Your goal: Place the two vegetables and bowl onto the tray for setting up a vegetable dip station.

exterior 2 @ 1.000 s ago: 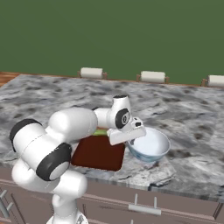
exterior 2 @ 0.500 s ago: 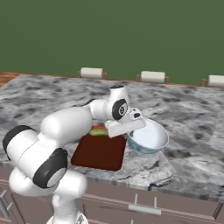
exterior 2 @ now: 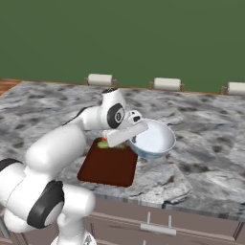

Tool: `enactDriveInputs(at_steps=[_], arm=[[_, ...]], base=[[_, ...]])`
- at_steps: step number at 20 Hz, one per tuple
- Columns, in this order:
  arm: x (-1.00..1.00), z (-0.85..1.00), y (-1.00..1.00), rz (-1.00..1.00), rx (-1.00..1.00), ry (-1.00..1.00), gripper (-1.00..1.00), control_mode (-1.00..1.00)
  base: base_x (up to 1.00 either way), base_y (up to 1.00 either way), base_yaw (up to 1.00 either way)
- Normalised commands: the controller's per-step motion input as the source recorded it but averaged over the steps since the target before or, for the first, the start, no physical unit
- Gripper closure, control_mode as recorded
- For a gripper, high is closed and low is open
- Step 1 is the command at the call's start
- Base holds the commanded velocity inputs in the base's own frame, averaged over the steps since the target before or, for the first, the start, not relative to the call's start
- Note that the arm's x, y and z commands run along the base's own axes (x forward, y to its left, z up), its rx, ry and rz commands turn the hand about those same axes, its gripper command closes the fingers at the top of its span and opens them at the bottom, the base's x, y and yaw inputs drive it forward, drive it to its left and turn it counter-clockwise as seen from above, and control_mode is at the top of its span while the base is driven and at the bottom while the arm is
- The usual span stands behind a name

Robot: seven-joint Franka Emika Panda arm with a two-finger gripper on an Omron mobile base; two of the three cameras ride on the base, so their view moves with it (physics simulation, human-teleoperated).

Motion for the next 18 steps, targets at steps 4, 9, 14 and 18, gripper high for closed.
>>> enactDriveInputs(at_steps=[4,9,14,18], arm=[[-0.08,0.05,0.53,0.25,-0.10,0.00,1.00,-1.00],[-0.07,0.00,0.44,0.24,-0.08,0.00,1.00,-1.00],[0.00,0.00,0.36,0.21,-0.07,0.00,1.00,-1.00],[0.00,-0.10,0.37,0.19,-0.09,0.00,1.00,-1.00]], base=[[0.00,0.00,0.00],[0.00,0.00,0.00],[0.00,0.00,0.00],[0.00,0.00,0.00]])
